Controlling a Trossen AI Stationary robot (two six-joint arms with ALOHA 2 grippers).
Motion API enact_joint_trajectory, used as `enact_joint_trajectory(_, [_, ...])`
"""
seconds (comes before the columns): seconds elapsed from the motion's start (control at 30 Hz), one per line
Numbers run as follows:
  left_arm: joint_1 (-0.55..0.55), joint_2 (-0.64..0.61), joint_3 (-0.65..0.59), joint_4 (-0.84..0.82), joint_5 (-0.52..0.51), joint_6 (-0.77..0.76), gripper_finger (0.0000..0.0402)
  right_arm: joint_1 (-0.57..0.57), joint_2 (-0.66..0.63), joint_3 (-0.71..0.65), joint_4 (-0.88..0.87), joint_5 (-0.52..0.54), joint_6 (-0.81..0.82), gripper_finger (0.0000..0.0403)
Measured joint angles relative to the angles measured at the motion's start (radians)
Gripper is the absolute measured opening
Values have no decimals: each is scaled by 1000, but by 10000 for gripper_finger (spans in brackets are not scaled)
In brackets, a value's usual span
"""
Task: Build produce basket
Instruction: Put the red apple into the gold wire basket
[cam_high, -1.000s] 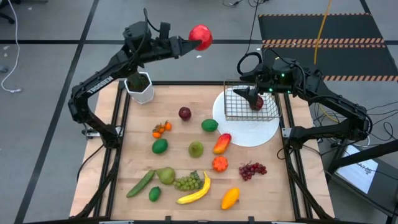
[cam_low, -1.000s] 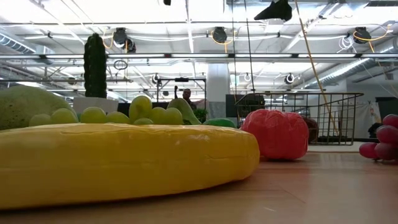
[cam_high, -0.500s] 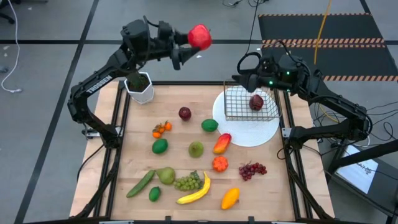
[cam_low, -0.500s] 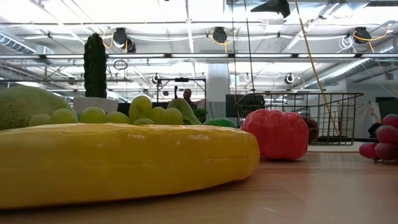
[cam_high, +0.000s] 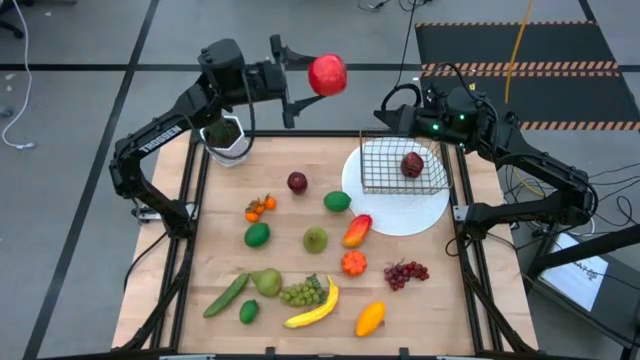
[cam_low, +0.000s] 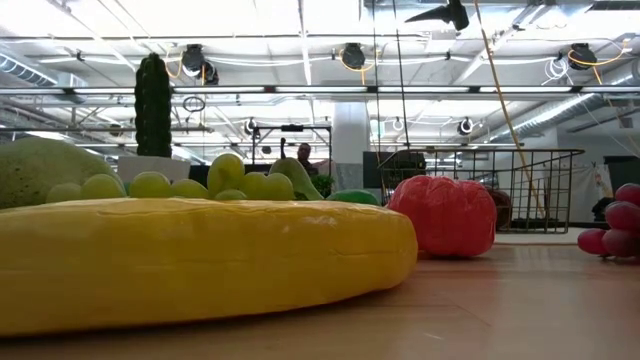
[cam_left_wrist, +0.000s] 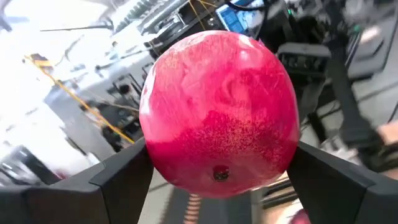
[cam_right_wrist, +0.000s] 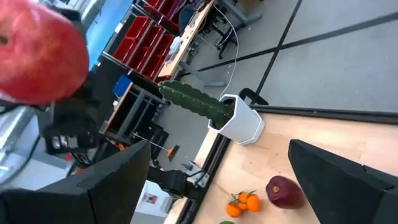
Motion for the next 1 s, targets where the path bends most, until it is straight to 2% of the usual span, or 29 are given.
enact_joint_trajectory(0.17, [-39,0,0,0,-60,101,335,3,0,0,0,0,64,375])
enact_joint_trajectory(0.3, [-75,0,0,0,-65,167,335,22,0,0,1,1,95,375])
enact_joint_trajectory(0.5, [-136,0,0,6,-65,165,335,57,0,0,32,26,93,375])
enact_joint_trajectory(0.63, [-171,0,0,6,-65,60,335,69,0,0,34,78,77,375])
enact_joint_trajectory(1.0, [-214,0,0,6,-65,-378,335,68,-5,0,34,88,-5,375])
